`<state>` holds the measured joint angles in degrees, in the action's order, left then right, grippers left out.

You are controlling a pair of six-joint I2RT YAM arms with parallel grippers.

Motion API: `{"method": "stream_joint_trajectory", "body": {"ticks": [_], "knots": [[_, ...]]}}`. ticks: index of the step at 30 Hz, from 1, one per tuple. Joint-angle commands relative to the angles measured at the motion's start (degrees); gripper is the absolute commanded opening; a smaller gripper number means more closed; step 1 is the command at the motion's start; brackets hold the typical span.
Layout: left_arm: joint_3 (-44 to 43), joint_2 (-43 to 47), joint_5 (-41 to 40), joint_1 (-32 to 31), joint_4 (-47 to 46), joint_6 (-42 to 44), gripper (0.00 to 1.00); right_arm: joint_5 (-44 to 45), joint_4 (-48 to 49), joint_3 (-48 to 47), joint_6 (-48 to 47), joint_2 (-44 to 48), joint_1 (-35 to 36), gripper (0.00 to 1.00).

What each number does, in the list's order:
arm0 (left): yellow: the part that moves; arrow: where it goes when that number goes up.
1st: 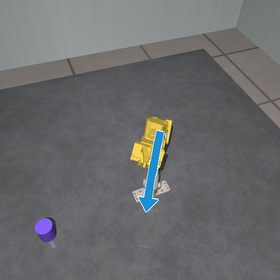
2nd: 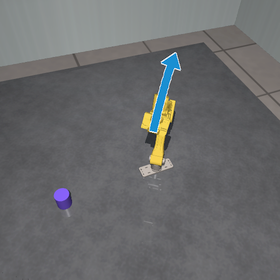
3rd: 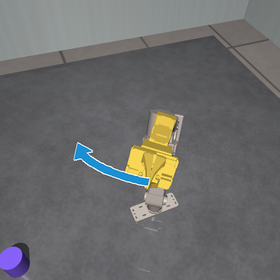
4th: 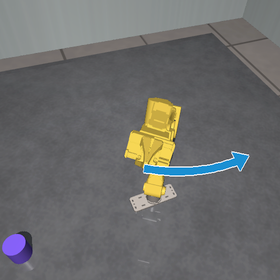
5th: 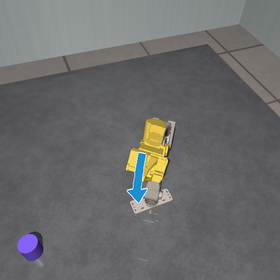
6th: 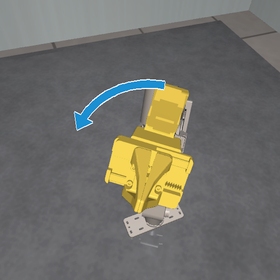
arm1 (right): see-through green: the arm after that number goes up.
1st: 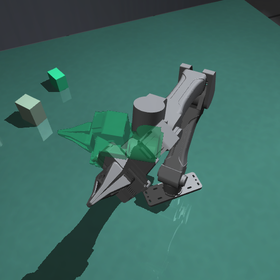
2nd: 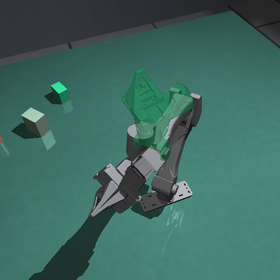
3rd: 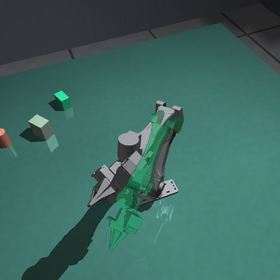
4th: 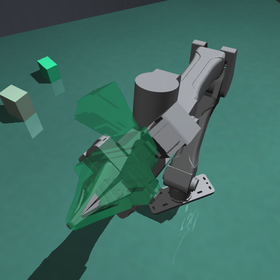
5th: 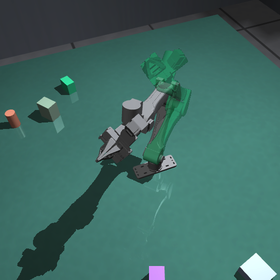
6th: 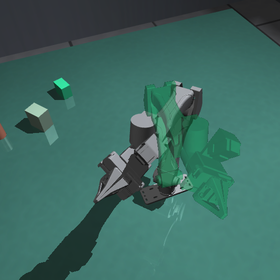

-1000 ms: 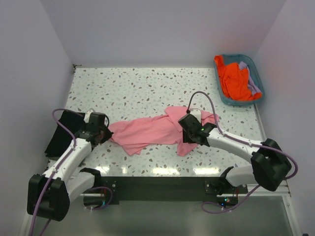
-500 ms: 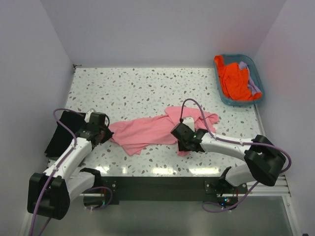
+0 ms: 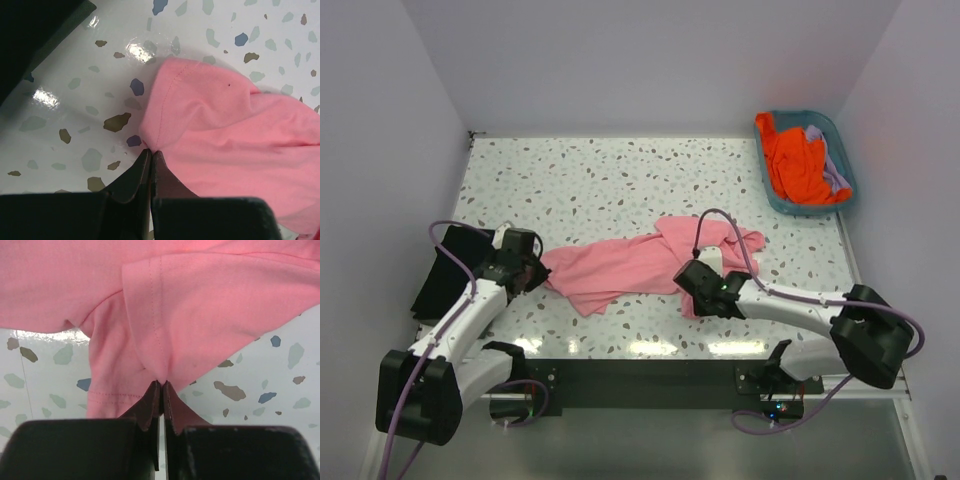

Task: Fold and stack the t-shirts
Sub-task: Flatten the tshirt out

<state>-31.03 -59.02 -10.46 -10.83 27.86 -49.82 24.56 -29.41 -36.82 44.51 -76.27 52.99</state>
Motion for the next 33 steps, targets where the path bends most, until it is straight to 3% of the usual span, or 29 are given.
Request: {"method": "stream_joint_trajectory", "body": {"ticks": [1, 11, 19, 25, 33], "knots": [[-0.2, 0.5, -0.3, 0.5, -1.1, 1.7, 0.0, 2.9, -2.0, -0.3, 1.9, 4.1, 0.3, 0.0], [-5.4, 2.4, -0.2, 0.5, 1.8, 4.9, 0.0, 18.1, -19.4, -16.6, -2.7, 19.8, 0.1, 0.0], [-6.2, 1.2, 2.6, 0.6, 2.1, 5.7, 0.0, 24.1, -22.2, -24.3, -6.4, 23.8, -0.1, 0.0], [-6.8, 7.5, 3.2, 0.5, 4.8, 6.4, 0.0, 26.2, -24.6, -27.8, -5.8, 27.8, -0.2, 0.0], [-28.9, 13.9, 2.4, 0.5, 10.8, 11.8, 0.0, 27.8, -22.7, -49.4, -18.0, 28.2, -0.2, 0.0]]}}
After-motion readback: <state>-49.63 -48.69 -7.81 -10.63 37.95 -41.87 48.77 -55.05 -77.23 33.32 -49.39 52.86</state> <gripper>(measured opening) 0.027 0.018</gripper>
